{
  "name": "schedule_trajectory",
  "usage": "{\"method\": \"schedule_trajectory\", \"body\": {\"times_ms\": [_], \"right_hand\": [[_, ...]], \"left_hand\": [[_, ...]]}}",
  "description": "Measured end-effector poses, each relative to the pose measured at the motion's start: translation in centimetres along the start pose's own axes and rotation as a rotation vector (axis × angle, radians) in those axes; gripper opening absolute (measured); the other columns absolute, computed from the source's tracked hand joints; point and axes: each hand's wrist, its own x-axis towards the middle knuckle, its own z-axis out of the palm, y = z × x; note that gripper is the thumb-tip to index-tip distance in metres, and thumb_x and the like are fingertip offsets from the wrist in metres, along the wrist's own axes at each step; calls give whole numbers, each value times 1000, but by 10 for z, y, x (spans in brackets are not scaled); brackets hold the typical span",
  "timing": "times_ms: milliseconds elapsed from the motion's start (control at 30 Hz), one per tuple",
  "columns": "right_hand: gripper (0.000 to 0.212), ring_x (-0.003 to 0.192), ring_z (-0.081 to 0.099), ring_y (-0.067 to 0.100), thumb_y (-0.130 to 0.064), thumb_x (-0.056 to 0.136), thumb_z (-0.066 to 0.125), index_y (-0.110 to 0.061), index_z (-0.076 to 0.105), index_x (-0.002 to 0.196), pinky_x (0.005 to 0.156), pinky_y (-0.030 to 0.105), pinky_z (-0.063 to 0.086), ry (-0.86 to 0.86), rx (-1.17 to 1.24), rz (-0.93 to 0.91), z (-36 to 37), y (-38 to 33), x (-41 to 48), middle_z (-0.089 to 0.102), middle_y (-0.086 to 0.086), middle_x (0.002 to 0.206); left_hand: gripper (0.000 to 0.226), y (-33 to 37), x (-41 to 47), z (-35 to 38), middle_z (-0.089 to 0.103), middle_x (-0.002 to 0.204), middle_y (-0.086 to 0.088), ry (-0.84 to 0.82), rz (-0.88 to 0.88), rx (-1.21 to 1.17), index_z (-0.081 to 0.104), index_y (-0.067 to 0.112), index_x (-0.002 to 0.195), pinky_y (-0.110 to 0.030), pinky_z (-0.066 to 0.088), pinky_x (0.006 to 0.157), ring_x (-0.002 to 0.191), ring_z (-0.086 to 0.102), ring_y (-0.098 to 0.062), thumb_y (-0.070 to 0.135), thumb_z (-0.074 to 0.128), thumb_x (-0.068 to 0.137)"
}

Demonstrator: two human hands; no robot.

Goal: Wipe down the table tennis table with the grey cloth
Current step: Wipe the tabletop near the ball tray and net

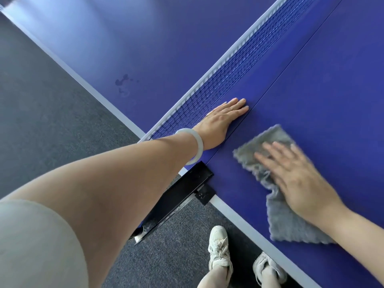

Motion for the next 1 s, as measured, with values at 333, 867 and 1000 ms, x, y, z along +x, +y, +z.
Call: {"method": "schedule_trajectory", "body": {"times_ms": [333, 867, 1000], "right_hand": [[28, 137, 45, 8, -4, 99, 54, -13, 69, 121, 120, 25, 24, -74, 787, -96, 15, -83, 64, 61, -3, 137], [45, 144, 37, 16, -14, 99, 43, -12, 52, 143, 121, 35, 20, -175, 157, -358, 7, -8, 55, 46, 1, 151], [55, 149, 26, 18, -33, 102, 30, -11, 37, 152, 122, 43, 22, -111, -18, -77, 6, -7, 54, 35, 3, 159]], "left_hand": [[51, 9, 2, -10, 22, 162, -7, -6, -93, -160, 35, 8, 151, -9, -4, 114, 152, 13, -20, -7, 28, 103], [52, 4, 3, -11, 24, 162, -6, -25, -93, -210, 37, 9, 150, -14, -2, 117, 152, 13, -19, -8, 32, 101], [58, 6, 2, -10, 24, 162, -4, -18, -96, -203, 38, 11, 151, -20, 1, 121, 152, 12, -17, -12, 30, 98]]}}
